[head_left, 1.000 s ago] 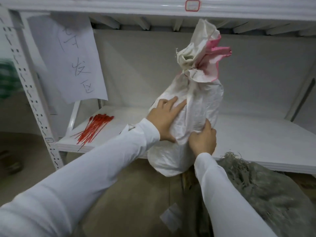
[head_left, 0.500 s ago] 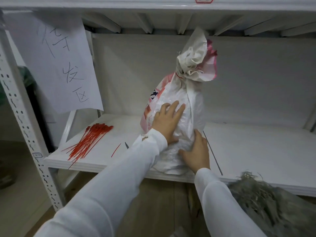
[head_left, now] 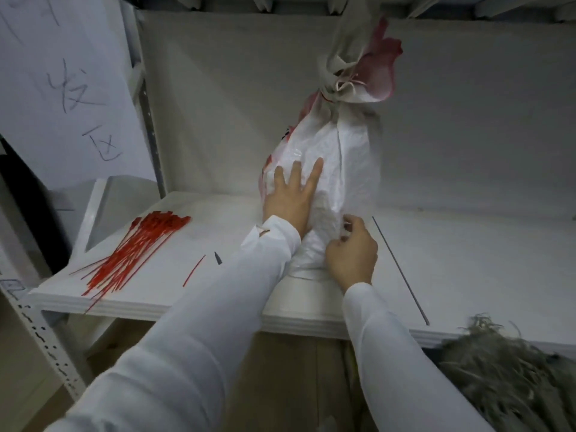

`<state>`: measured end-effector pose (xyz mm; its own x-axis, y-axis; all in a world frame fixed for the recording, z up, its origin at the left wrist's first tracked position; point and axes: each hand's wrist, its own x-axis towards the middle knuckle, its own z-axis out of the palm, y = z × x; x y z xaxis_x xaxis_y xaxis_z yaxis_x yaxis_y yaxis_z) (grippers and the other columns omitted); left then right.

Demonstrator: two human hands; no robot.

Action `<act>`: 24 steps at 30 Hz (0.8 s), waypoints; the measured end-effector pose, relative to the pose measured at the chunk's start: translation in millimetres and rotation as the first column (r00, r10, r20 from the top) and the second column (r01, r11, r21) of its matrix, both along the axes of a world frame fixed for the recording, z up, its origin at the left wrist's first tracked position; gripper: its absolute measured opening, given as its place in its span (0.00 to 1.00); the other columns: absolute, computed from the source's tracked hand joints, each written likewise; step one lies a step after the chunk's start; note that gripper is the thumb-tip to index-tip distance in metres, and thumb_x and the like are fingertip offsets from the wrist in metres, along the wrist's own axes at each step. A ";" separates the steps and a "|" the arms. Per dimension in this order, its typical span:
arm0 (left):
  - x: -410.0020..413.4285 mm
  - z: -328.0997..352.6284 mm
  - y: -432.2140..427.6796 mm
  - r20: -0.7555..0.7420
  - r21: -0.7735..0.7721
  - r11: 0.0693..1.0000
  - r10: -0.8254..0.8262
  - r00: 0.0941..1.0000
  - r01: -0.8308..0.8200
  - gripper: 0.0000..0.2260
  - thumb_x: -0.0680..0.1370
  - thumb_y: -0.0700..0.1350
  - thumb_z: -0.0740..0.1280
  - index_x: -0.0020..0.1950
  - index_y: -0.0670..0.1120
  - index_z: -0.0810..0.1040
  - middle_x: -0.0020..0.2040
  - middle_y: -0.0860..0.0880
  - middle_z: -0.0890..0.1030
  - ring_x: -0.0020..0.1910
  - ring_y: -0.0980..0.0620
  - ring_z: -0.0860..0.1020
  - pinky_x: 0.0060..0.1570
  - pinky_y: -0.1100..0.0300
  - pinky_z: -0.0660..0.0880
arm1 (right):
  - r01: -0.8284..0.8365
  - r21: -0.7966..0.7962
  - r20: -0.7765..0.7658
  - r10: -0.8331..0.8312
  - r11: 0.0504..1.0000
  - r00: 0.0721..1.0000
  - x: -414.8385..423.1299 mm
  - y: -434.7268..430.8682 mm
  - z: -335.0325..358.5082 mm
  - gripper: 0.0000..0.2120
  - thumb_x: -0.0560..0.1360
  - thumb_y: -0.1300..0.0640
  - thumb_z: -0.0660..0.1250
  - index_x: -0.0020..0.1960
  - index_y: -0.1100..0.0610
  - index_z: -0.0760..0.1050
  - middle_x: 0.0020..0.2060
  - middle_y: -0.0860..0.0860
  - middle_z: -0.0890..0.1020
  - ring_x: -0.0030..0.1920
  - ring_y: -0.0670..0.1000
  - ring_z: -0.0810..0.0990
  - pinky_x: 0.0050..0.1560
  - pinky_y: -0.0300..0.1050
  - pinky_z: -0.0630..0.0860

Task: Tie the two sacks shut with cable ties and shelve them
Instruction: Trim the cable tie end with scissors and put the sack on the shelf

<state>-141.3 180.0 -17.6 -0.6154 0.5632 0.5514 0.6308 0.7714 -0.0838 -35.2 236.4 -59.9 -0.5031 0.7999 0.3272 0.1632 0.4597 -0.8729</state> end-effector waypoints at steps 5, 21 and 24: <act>-9.1 4.1 18.7 0.014 -0.079 0.997 0.005 1.000 -0.004 0.54 0.69 0.59 0.73 0.76 0.53 0.33 0.78 0.42 0.48 0.74 0.34 0.53 0.72 0.44 0.56 | -0.148 -0.084 0.083 0.155 0.985 0.984 -5.4 6.1 -0.4 0.35 0.73 0.65 0.65 0.77 0.54 0.58 0.72 0.55 0.66 0.69 0.58 0.69 0.67 0.45 0.67; 19.6 -4.6 -7.3 -0.140 -0.385 0.901 -0.269 0.953 0.198 0.41 0.73 0.59 0.68 0.78 0.56 0.45 0.78 0.44 0.38 0.74 0.32 0.37 0.71 0.33 0.43 | -0.091 0.014 0.138 0.088 0.996 0.986 -0.6 -22.9 1.1 0.29 0.77 0.63 0.64 0.76 0.55 0.61 0.67 0.57 0.72 0.66 0.59 0.73 0.64 0.49 0.70; 18.9 -6.9 11.5 -0.087 -0.510 0.847 -0.223 0.971 0.149 0.40 0.75 0.61 0.65 0.78 0.57 0.43 0.78 0.46 0.37 0.75 0.33 0.37 0.70 0.32 0.47 | -0.068 0.004 0.167 0.066 0.998 0.984 1.0 -10.3 -0.4 0.29 0.75 0.62 0.66 0.74 0.56 0.63 0.65 0.58 0.74 0.64 0.59 0.74 0.62 0.50 0.71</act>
